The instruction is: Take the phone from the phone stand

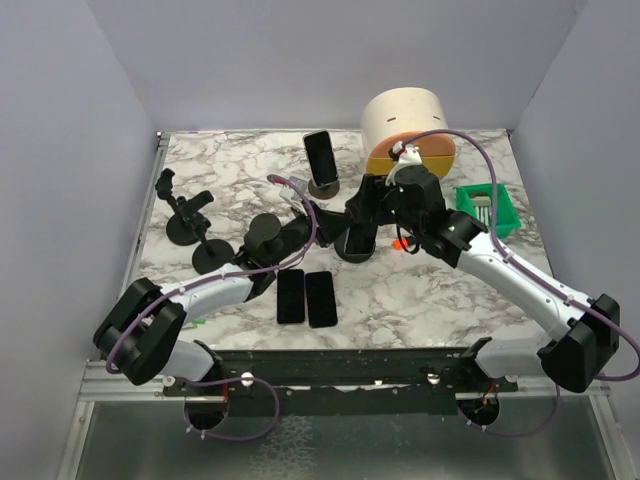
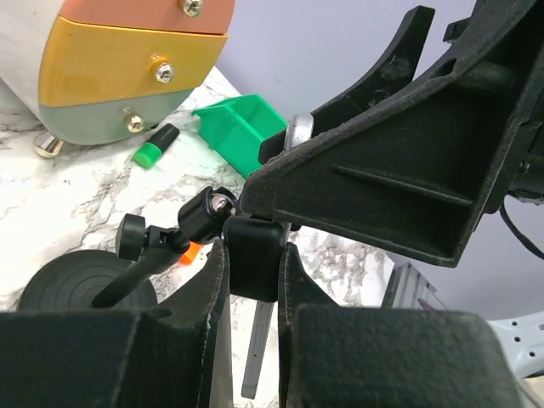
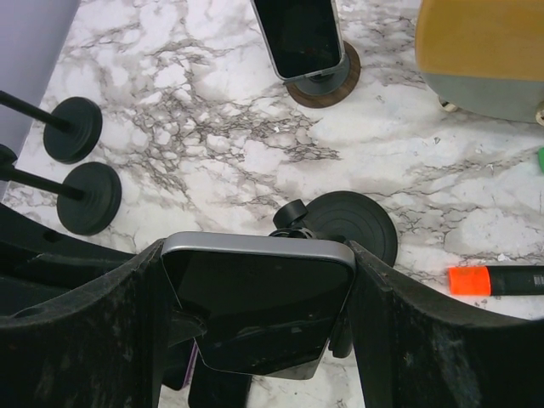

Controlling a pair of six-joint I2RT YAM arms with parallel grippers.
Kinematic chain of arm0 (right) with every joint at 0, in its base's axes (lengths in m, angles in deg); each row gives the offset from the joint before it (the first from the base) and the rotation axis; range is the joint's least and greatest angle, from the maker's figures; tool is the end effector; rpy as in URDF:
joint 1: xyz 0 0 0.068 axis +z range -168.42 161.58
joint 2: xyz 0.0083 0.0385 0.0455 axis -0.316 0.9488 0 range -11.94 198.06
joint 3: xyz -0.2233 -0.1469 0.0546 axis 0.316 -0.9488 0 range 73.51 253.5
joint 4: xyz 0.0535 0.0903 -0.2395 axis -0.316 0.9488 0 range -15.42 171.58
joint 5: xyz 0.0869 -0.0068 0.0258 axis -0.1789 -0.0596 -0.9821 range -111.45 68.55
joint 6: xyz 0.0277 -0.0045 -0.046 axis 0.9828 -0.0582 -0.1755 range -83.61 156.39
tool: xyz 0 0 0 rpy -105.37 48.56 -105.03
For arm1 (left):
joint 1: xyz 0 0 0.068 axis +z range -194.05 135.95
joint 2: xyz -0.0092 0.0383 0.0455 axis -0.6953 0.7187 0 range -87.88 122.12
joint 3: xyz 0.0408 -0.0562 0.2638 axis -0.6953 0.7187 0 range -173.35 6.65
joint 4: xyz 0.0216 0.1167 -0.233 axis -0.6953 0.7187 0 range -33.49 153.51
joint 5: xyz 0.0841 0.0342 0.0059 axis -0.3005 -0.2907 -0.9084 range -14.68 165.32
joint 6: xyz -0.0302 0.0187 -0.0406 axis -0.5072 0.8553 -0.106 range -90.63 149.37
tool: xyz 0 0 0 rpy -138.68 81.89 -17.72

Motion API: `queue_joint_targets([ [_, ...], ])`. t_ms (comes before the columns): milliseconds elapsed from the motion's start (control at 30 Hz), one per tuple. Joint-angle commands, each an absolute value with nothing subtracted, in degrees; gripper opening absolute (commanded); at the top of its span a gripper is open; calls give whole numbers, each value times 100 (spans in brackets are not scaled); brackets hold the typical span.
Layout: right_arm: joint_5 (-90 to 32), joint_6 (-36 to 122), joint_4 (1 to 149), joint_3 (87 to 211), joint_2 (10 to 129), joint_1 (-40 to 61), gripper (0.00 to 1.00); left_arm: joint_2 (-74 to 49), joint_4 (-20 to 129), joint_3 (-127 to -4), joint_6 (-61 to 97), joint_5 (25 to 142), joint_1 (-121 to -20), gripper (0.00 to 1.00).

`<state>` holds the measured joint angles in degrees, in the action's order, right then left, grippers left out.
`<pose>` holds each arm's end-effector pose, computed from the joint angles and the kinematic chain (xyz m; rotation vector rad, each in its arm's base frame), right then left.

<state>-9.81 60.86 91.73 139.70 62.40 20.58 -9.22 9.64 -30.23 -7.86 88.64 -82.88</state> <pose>0.2363 0.1820 0.3459 -0.1269 2.0346 0.5014 0.2279 -0.1938 0.2635 0.2265 1.5982 -1.2255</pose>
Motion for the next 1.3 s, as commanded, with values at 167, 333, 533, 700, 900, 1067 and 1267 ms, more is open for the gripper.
queue_joint_targets([
  [167,-955,5997,9751,13533,5782,1699,0,-649,394,-2576,-1904,8884,-7622,0],
  [333,-1275,6050,9538,13424,5700,1648,0,-490,61,-2560,-2144,9153,-7614,0],
  [533,-1493,6113,9365,13343,5611,1591,0,-265,-482,-2506,-2530,9460,-7555,0],
  [700,-1687,6161,9232,13262,5510,1536,0,-162,-714,-2422,-2684,9477,-7519,0],
  [900,-2061,6172,9050,13190,5421,1515,0,-70,-736,-2448,-2724,9487,-7499,0],
  [1067,-2344,6195,8946,13167,5414,1523,0,9,-689,-2503,-2700,9532,-7499,0],
  [1267,-2686,6289,8820,13301,5444,1525,0,10,-405,-2638,-2426,9574,-7578,0],
])
